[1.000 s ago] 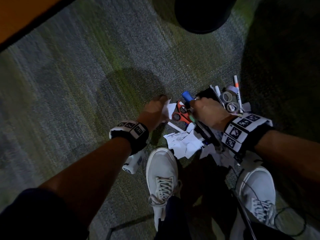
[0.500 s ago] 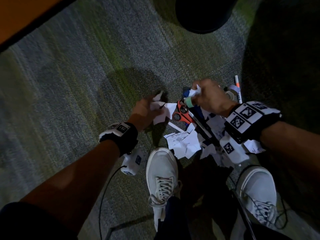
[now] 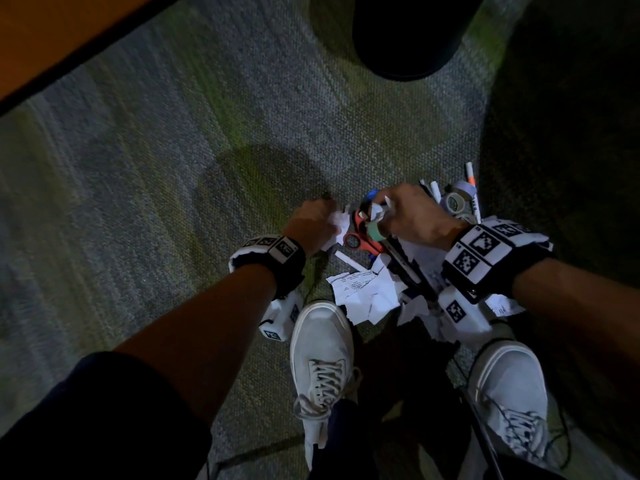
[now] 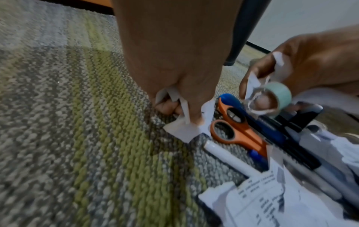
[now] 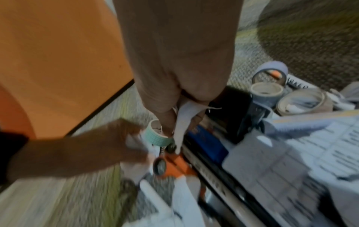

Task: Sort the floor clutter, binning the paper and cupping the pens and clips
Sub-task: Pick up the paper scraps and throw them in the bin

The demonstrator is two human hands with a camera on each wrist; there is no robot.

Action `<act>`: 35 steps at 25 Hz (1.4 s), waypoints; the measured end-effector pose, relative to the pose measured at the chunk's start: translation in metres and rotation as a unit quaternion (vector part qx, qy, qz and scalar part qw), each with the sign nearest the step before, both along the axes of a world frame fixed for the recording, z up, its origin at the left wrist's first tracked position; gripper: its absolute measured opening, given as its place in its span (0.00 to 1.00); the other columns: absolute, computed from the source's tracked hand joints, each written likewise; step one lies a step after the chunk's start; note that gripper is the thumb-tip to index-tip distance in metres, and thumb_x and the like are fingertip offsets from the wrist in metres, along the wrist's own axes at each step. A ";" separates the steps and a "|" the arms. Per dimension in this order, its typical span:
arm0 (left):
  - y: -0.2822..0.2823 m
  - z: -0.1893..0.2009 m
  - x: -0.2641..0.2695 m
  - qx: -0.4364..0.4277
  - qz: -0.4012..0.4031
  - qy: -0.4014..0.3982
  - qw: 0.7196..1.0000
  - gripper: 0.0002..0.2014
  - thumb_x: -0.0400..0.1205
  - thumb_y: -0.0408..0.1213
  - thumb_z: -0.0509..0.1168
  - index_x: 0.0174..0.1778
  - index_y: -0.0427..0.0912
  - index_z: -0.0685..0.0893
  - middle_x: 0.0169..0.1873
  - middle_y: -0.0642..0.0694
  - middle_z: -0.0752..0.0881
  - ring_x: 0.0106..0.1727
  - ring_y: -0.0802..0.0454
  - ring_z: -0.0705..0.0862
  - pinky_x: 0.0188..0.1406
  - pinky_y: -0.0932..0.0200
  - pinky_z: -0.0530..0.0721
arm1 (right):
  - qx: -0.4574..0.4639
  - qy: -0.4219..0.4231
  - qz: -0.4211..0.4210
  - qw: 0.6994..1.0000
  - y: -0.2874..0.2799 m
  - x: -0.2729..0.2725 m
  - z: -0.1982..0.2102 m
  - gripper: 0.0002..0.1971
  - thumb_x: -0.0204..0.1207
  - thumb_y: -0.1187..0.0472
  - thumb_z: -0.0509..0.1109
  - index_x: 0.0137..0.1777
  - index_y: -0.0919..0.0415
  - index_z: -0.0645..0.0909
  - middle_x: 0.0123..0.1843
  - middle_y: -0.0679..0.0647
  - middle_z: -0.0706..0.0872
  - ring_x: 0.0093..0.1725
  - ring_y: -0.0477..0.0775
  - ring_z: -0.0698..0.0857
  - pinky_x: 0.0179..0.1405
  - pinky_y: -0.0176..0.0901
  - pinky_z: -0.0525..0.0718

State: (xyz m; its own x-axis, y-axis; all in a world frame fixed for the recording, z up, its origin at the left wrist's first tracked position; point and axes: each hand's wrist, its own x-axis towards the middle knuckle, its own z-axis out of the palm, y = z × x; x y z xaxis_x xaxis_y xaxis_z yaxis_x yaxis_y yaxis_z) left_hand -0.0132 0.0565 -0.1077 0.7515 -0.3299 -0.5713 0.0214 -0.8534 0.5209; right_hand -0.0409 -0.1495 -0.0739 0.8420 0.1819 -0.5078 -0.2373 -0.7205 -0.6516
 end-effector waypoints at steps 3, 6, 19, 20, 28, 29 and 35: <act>-0.001 0.018 0.007 -0.003 0.013 0.013 1.000 0.21 0.72 0.44 0.67 0.57 0.36 0.88 0.54 0.32 0.88 0.56 0.38 0.86 0.60 0.47 0.83 | 0.026 0.010 -0.070 0.997 -0.016 0.015 0.013 0.06 0.64 0.64 0.80 0.38 0.54 0.88 0.35 0.50 0.90 0.35 0.48 0.88 0.43 0.42 0.81; 0.005 0.038 0.026 -0.107 0.062 0.001 0.992 0.14 0.72 0.43 0.69 0.43 0.34 0.88 0.41 0.35 0.89 0.44 0.51 0.84 0.52 0.50 0.83 | 0.046 -0.018 -0.135 0.990 -0.033 0.030 0.035 0.07 0.65 0.62 0.83 0.40 0.60 0.88 0.36 0.55 0.91 0.34 0.53 0.88 0.34 0.43 0.83; -0.111 0.251 0.198 -0.316 0.117 -0.240 0.910 0.21 0.76 0.51 0.73 0.59 0.41 0.85 0.57 0.45 0.89 0.60 0.48 0.86 0.60 0.41 0.85 | 0.092 -0.285 -0.332 0.894 -0.067 0.158 0.245 0.11 0.71 0.61 0.78 0.46 0.68 0.84 0.41 0.57 0.89 0.38 0.51 0.88 0.36 0.49 0.86; -0.127 0.262 0.211 -0.325 0.136 -0.256 0.900 0.21 0.75 0.50 0.73 0.57 0.40 0.86 0.56 0.43 0.89 0.59 0.46 0.87 0.58 0.41 0.86 | 0.093 -0.297 -0.359 0.880 -0.075 0.178 0.250 0.10 0.68 0.61 0.79 0.42 0.68 0.84 0.39 0.56 0.89 0.36 0.50 0.88 0.34 0.51 0.86; -0.180 0.272 0.274 -0.201 0.158 -0.197 0.946 0.34 0.77 0.49 0.73 0.75 0.43 0.69 0.69 0.43 0.78 0.65 0.43 0.80 0.61 0.49 0.83 | 0.042 -0.178 -0.405 0.896 -0.113 0.253 0.242 0.21 0.61 0.55 0.83 0.48 0.58 0.77 0.46 0.56 0.85 0.46 0.57 0.88 0.42 0.51 0.88; -0.177 0.270 0.274 -0.208 0.153 -0.202 0.945 0.33 0.77 0.49 0.73 0.76 0.46 0.69 0.68 0.43 0.78 0.66 0.43 0.80 0.63 0.47 0.83 | 0.042 -0.189 -0.404 0.894 -0.118 0.251 0.239 0.20 0.61 0.55 0.83 0.50 0.57 0.79 0.48 0.56 0.87 0.47 0.56 0.88 0.45 0.50 0.88; -0.144 0.257 0.221 -0.299 0.148 -0.309 0.891 0.09 0.80 0.39 0.66 0.55 0.44 0.83 0.45 0.48 0.87 0.42 0.56 0.87 0.46 0.54 0.88 | 0.139 -0.253 -0.378 0.880 -0.117 0.187 0.226 0.06 0.71 0.69 0.72 0.37 0.58 0.83 0.33 0.55 0.84 0.31 0.50 0.84 0.34 0.46 0.84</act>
